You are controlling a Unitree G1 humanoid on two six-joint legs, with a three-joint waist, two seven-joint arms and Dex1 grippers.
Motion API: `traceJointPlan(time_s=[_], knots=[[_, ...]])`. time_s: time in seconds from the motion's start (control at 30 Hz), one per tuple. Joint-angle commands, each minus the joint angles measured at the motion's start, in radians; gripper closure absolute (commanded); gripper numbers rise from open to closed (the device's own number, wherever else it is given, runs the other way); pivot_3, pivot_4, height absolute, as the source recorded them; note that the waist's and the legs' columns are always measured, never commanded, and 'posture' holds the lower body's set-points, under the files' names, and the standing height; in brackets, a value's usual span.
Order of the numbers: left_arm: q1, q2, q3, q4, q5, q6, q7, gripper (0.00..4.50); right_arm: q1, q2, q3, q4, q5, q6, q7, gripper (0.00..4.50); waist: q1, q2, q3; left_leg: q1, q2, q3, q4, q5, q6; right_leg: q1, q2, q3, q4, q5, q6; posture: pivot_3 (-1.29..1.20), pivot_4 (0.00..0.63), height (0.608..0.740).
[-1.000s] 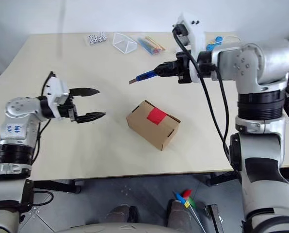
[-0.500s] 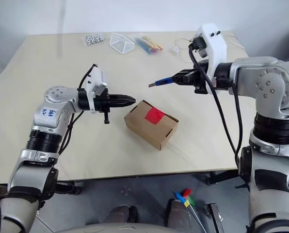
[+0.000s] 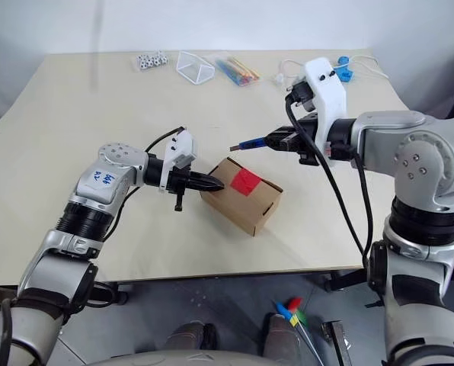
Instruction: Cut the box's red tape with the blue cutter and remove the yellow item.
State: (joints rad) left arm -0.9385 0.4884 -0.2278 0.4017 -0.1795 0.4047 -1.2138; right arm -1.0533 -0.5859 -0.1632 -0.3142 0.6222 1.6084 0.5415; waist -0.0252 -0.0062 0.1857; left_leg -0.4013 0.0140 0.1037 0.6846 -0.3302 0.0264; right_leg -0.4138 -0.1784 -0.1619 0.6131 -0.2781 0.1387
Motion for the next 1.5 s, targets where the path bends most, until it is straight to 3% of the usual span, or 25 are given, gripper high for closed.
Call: traceJointPlan(time_s=[0.03, 0.63, 1.5], knots=[[-0.024, 0.004, -0.011, -0.001, 0.025, -0.003, 0.001, 4.50, -0.006, 0.005, -0.035, -0.041, 0.022, 0.004, -0.008, 4.33, 0.000, 0.000, 0.000, 0.000, 0.000, 0.000, 0.000, 0.000, 0.000, 0.000, 0.000, 0.000, 0.000, 0.000, 0.000, 0.00, 0.150, 0.740], [-0.039, 0.002, -0.017, 0.025, 0.050, 0.000, -0.013, 4.50, 0.081, -0.013, -0.015, -0.053, 0.039, -0.008, -0.025, 4.33, 0.001, 0.000, 0.000, 0.000, 0.000, 0.000, 0.001, 0.000, 0.000, 0.000, 0.000, 0.000, 0.000, 0.000, 0.000, 0.00, 0.150, 0.740], [-0.064, -0.018, -0.054, 0.067, 0.096, -0.010, -0.005, 4.50, 0.093, -0.097, 0.023, -0.063, 0.071, -0.015, 0.009, 4.33, 0.011, 0.000, 0.000, 0.000, 0.000, 0.000, 0.002, 0.000, 0.000, 0.000, 0.000, 0.001, 0.001, 0.000, 0.000, 0.00, 0.150, 0.740]])
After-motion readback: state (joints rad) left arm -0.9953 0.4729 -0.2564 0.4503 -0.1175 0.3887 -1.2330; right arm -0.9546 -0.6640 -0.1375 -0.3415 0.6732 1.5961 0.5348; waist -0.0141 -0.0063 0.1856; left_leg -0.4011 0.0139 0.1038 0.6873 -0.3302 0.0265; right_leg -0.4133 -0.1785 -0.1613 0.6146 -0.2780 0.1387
